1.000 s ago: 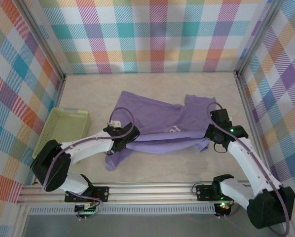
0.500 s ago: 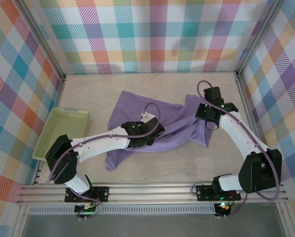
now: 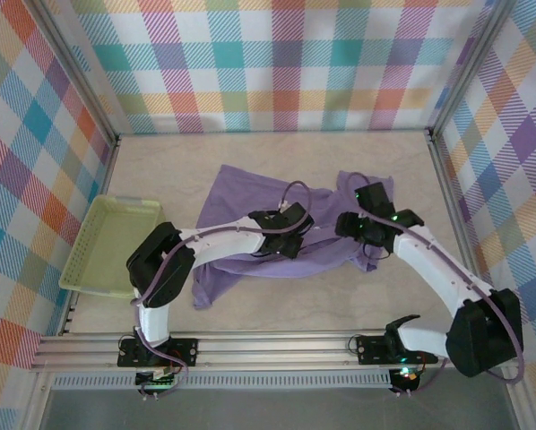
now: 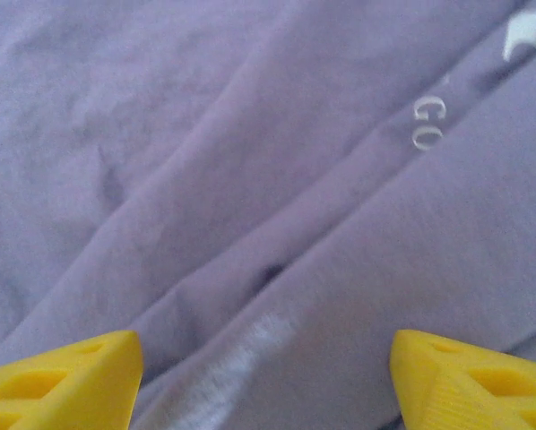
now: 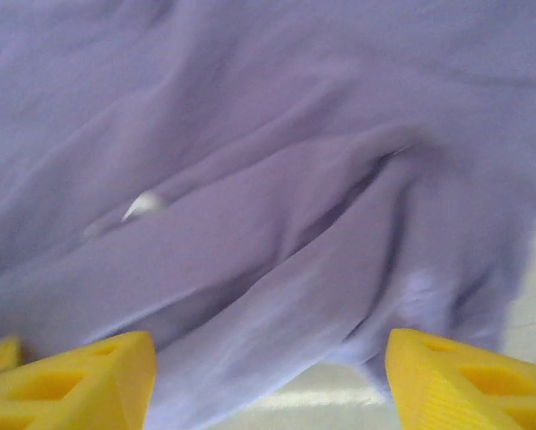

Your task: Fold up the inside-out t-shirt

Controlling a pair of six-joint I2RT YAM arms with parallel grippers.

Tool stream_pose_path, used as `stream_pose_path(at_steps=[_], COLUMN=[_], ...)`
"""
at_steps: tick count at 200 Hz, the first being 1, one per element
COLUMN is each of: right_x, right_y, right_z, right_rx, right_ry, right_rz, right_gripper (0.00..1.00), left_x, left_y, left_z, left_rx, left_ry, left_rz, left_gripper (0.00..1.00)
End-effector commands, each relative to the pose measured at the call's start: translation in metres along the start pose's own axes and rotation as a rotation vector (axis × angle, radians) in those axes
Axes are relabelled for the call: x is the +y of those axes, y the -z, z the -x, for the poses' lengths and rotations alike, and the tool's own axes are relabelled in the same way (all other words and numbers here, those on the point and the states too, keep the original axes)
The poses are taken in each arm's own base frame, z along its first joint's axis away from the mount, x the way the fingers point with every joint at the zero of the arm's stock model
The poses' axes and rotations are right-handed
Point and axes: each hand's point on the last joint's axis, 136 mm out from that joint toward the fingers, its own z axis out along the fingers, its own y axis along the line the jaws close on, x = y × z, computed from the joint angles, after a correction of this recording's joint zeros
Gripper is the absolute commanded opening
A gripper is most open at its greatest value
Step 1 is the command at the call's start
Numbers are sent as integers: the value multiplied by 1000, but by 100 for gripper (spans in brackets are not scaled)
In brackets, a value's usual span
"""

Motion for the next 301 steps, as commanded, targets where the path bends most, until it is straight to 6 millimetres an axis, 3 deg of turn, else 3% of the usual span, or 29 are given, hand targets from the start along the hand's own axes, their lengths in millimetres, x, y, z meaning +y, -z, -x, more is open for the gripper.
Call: stream_pose_path(at_steps=[1, 19, 58, 86, 130, 170, 216, 244, 271, 288, 301], right_x=[32, 46, 46, 32, 9, -8, -33, -30, -18, -8, 3], right_y=[-9, -23, -47, -57, -56, -50, -45, -40, -21, -4, 3], right_z=[-32, -46, -55, -76, -119, -147, -163, -161, -138, -116, -103], right_rx=[80, 120, 162, 204, 257, 272, 276, 267, 211, 144, 105], right_ry=[-60, -74, -88, -99, -93, -121, -152, -141, -87, -59, -47], right_rz=[133, 163, 121, 81, 25, -2, -81, -58, -29, 2, 38], right_gripper=[69, 70, 62, 44, 14, 2, 0, 3, 36, 42, 43], left_x=[-14, -20, -20, -16, -13, -1, 20, 26, 20, 13, 4], left_y=[2, 2, -8, -17, -28, -28, -15, -9, 1, 19, 32], left_z=[13, 13, 12, 13, 21, 37, 54, 55, 38, 24, 13], left_rx=[-22, -20, 2, 16, 38, 17, -33, -35, 8, -9, -16], left_ry=[38, 32, 37, 67, 145, 216, 310, 308, 233, 213, 236], left_rz=[-88, -120, -123, -119, -152, -138, -140, -126, -77, -68, -107], left_gripper=[74, 75, 70, 53, 24, 0, 0, 0, 26, 41, 46])
